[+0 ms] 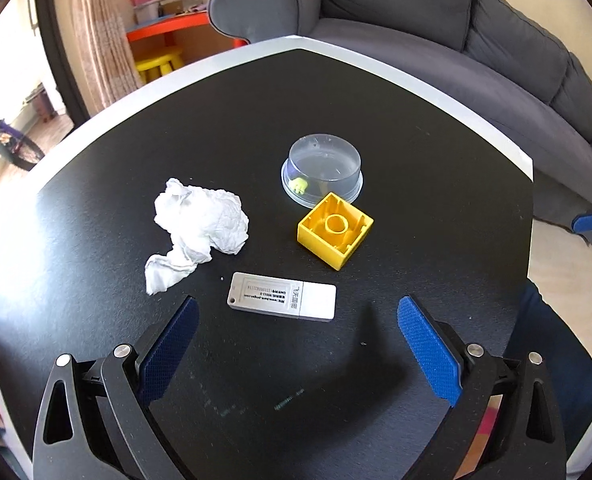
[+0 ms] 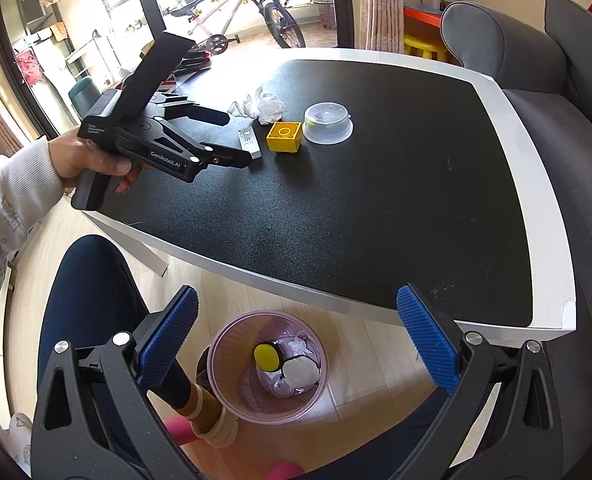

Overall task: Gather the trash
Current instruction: 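Reach to the white card on the table and grasp it with the left gripper, then grasp the yellow toy block with the right gripper while the left gripper holds the card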

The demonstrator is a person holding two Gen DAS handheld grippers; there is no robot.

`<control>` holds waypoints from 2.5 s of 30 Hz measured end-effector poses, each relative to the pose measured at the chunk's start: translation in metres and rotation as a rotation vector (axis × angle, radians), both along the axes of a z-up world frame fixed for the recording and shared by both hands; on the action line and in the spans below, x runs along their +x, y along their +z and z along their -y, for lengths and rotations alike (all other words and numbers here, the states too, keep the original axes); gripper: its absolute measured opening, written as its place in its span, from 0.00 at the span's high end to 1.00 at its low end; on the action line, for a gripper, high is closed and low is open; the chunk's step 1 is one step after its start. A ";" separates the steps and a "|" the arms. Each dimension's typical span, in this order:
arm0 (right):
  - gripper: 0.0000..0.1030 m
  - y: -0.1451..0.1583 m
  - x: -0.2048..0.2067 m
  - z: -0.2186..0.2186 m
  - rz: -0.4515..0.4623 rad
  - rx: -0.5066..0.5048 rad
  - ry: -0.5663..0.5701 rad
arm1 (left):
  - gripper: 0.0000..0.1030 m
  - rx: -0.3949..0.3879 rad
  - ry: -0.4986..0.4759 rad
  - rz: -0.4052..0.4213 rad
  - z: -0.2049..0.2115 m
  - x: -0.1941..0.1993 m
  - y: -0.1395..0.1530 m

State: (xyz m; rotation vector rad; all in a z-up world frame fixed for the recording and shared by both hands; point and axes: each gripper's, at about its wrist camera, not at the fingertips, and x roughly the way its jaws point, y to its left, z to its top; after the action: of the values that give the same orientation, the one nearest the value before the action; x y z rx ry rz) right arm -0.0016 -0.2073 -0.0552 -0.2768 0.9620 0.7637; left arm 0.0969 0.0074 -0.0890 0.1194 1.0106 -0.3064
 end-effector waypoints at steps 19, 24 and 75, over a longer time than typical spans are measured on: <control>0.05 -0.005 0.004 -0.001 -0.003 -0.020 -0.016 | 0.45 0.005 -0.041 0.069 0.002 -0.001 -0.008; 0.05 -0.002 0.005 -0.005 0.007 -0.021 -0.013 | 0.45 0.018 -0.030 0.066 0.005 -0.004 -0.007; 0.27 -0.034 0.154 -0.169 -0.204 -0.137 -0.107 | 0.45 -0.103 0.433 0.045 -0.080 -0.047 0.030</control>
State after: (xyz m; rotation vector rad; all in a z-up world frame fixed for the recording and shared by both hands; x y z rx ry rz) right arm 0.1528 -0.0382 -0.0890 -0.2679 1.2157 0.6368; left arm 0.0498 0.0877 -0.0590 -0.1847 0.9468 0.0397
